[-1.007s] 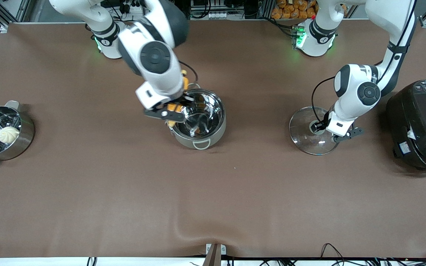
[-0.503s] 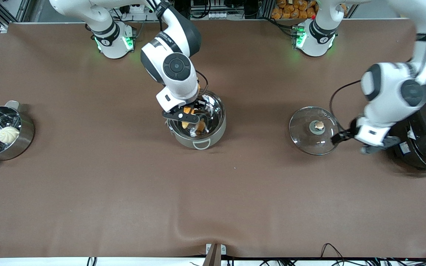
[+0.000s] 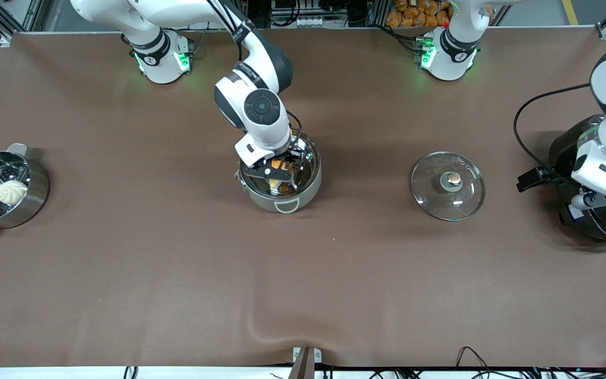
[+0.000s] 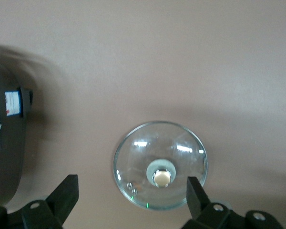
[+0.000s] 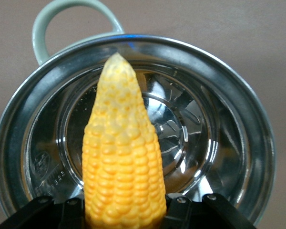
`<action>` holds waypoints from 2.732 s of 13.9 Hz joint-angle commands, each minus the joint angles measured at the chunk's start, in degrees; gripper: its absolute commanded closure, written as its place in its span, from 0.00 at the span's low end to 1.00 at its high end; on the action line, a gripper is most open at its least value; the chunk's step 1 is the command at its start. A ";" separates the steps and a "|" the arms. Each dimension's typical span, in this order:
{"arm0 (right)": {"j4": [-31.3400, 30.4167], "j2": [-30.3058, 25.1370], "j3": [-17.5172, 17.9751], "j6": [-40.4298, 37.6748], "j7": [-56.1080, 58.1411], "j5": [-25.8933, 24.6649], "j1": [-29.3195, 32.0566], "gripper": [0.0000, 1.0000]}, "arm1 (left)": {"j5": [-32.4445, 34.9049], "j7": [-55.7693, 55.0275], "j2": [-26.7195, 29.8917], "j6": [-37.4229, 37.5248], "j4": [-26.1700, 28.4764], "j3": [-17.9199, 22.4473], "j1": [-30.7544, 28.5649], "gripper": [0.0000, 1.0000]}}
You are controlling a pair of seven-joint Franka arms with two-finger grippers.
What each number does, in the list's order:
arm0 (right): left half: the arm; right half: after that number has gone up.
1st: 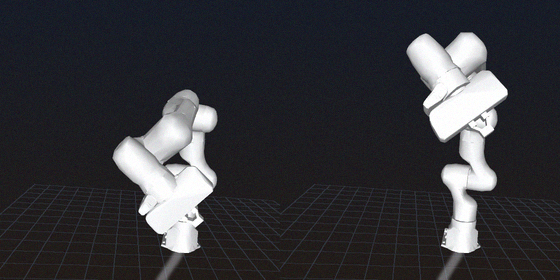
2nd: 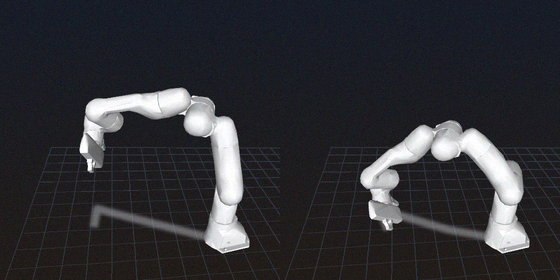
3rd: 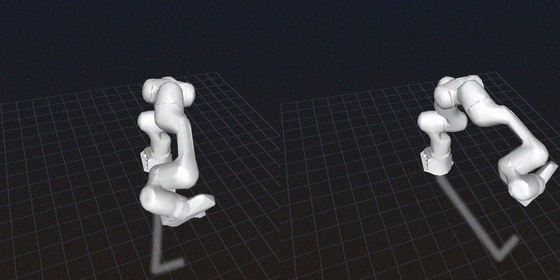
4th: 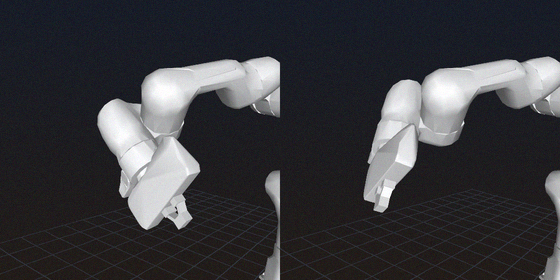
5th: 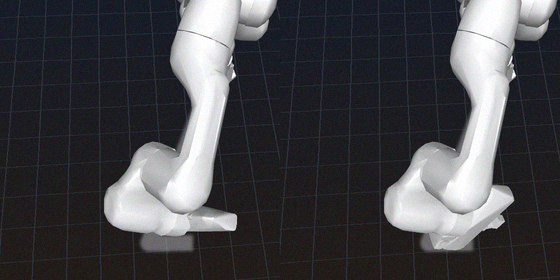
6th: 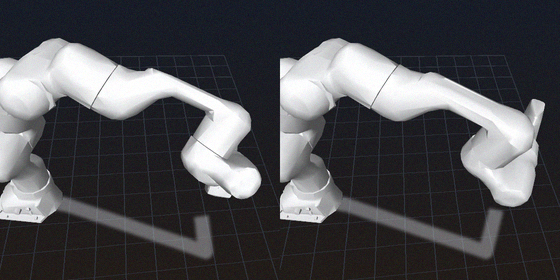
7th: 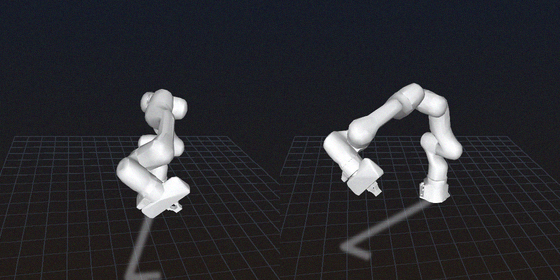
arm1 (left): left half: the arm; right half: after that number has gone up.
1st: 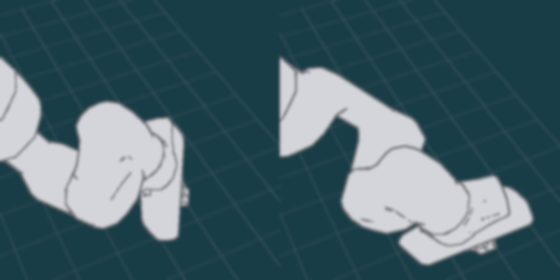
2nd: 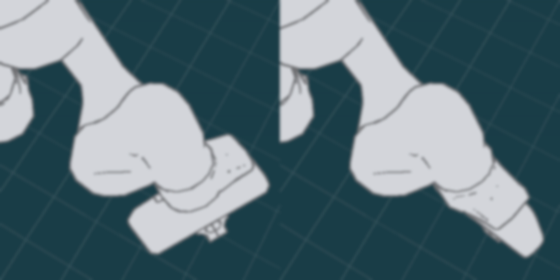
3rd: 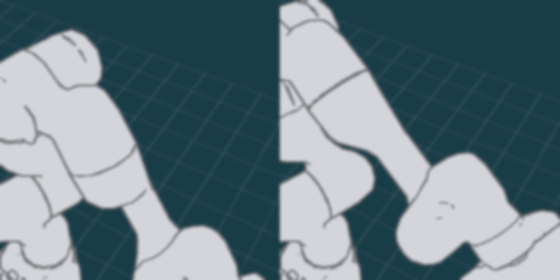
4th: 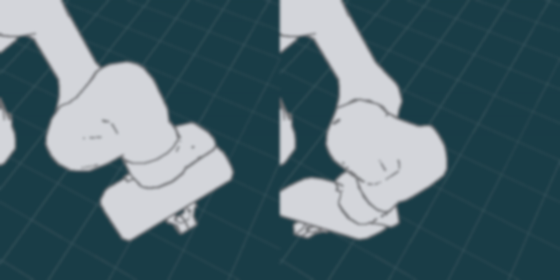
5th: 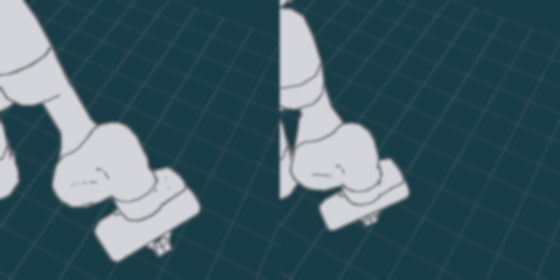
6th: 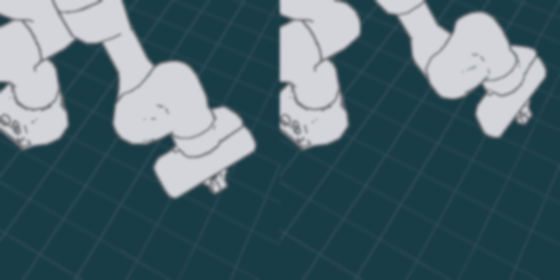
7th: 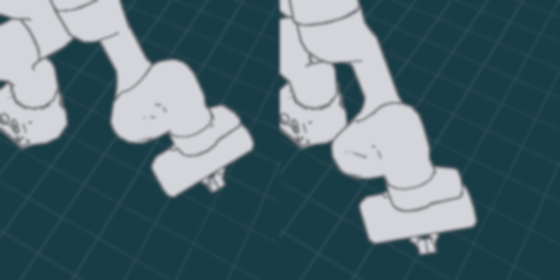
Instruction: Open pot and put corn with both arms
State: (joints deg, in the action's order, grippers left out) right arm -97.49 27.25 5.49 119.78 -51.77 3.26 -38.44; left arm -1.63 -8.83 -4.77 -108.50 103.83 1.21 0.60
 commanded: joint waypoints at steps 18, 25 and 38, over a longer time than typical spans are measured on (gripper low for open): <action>0.37 -17.03 -0.04 -10.15 10.93 -0.27 14.76 0.00 | 4.01 1.18 6.69 19.64 -11.19 -5.17 -0.33 0.00; 2.82 -24.52 -3.19 -22.91 35.83 -1.15 31.14 0.00 | 3.74 1.79 8.97 20.96 -10.85 -4.90 -0.33 0.00; 4.06 -26.54 -14.98 -24.50 58.88 -2.99 34.75 0.00 | 3.74 1.88 2.30 24.03 -18.93 -6.39 -1.48 0.00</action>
State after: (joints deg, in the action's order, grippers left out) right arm -93.49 1.66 -9.74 96.09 6.14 2.23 -3.74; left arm 1.74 -8.54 -2.38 -86.43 86.22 -4.14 -0.01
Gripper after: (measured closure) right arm 0.000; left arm 0.000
